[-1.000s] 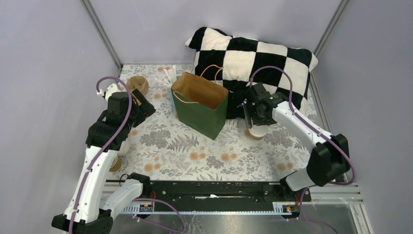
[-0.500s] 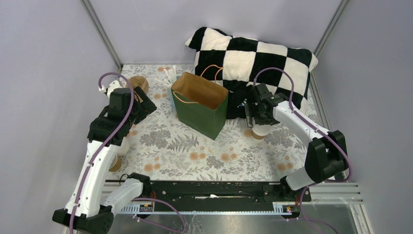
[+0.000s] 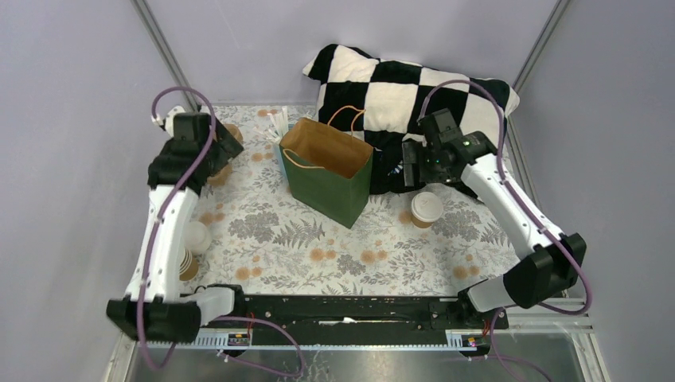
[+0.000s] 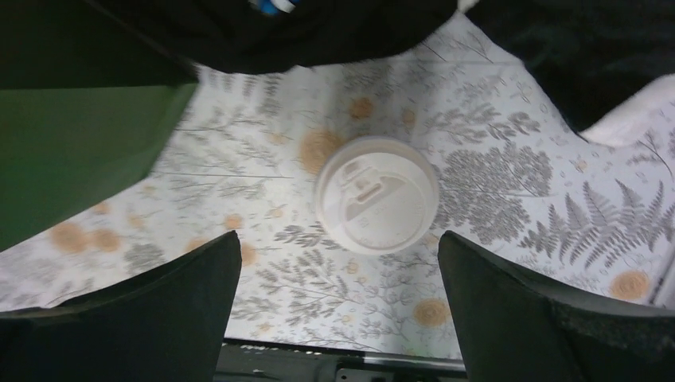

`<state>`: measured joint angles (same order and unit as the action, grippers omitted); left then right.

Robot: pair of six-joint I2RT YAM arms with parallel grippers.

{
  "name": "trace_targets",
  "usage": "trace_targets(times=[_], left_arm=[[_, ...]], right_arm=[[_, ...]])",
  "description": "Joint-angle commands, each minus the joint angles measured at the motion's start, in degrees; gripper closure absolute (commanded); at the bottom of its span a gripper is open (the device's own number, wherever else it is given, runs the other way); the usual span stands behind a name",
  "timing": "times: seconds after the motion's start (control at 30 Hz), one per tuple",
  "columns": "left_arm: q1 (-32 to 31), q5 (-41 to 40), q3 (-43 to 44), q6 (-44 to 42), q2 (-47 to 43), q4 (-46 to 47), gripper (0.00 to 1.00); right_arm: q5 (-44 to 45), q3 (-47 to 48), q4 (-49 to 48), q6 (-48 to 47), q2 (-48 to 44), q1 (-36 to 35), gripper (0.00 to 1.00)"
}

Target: Pack the takeout coffee

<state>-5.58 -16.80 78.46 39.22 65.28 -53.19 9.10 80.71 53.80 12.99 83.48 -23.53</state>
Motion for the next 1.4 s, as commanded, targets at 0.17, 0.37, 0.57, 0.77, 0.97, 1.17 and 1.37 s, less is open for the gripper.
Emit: trace_targets(times=[0.17,0.37,0.57,0.77,0.97,1.17,1.37], left_arm=[[15.9,14.2,10.7,2.3,27.1,8.6,0.05],[16.0,11.6,17.7,0.1,40.8,10.2,0.29],[15.6,6.4,22.8,-10.8,49.5,7.4,0.44],[13.1,1.7,26.7,-15.9,52.3,6.0,0.58],[10.9,-3.4,33.3,-17.1,56.6,2.1,0.70],[10.4,-4.4,33.8,-17.3,57.5,1.0,0.68],[10.4,-5.0,34.2,-18.0,58.6,-0.1,0.61]], right_arm=[[-8.9,9.3,2.9,-1.6,-3.9,-0.3,0.00],[-3.5,7.4,1.8,-4.2,-4.1,-1.1,0.00],[0.2,5.9,0.9,-6.2,-5.0,-1.0,0.00],[1.0,5.2,0.3,-6.3,-4.1,-1.1,0.00],[0.7,6.0,-0.2,-6.4,-2.7,-1.1,0.00],[0.6,5.8,-0.2,-6.4,-2.7,-1.0,0.00],[0.1,5.7,-0.2,-6.3,-2.9,-1.1,0.00]])
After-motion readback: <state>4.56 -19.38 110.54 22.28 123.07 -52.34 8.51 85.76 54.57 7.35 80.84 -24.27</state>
